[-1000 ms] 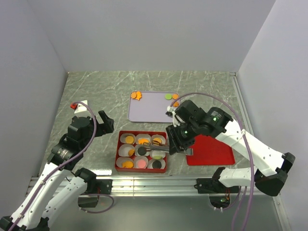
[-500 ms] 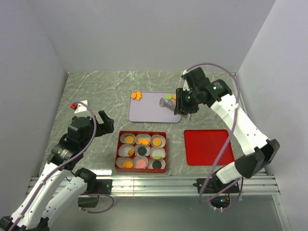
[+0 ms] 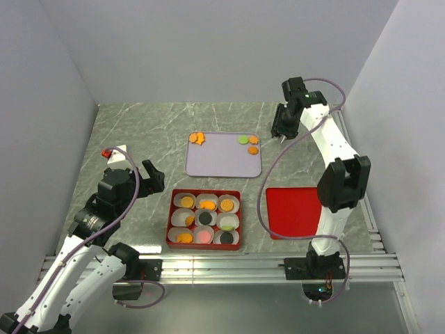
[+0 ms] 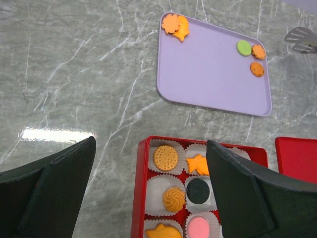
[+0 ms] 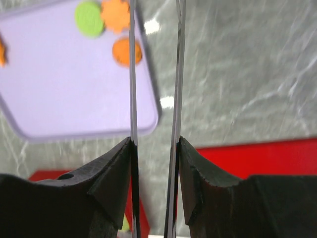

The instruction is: Pack the cookies

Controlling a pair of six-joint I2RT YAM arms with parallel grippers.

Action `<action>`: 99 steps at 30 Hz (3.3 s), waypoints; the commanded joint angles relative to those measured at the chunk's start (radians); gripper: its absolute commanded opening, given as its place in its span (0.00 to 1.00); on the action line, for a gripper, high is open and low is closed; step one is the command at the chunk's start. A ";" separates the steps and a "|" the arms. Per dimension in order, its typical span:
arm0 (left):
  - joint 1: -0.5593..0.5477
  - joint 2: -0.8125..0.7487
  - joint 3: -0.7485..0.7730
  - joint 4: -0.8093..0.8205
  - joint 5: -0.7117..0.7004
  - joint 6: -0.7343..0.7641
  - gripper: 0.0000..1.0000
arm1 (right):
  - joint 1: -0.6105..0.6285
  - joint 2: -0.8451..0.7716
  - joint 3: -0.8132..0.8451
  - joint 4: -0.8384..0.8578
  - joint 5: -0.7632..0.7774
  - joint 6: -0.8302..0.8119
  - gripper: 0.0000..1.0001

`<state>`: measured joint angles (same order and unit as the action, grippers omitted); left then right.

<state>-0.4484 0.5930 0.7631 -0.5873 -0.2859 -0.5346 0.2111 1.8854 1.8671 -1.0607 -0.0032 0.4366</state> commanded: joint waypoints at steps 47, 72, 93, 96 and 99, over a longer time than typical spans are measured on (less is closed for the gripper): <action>-0.003 0.088 0.010 0.026 -0.022 0.018 0.98 | 0.011 0.002 -0.130 0.037 0.223 0.047 0.83; -0.009 0.010 0.011 0.021 -0.048 0.010 0.97 | 0.252 -0.249 -0.861 0.361 -0.023 0.056 0.58; -0.009 0.034 0.019 -0.008 -0.108 -0.019 0.95 | 0.343 -0.170 -0.895 0.380 0.101 0.018 0.09; -0.009 0.027 0.018 -0.005 -0.105 -0.019 0.95 | 0.344 -0.216 -0.888 0.361 0.104 0.013 0.01; -0.009 0.030 0.021 -0.003 -0.098 -0.016 0.95 | 0.349 -0.284 -0.879 0.331 0.098 0.019 0.00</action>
<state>-0.4534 0.6300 0.7612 -0.6075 -0.3721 -0.5434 0.5461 1.6817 0.9943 -0.7193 0.0788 0.4557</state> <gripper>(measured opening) 0.952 0.009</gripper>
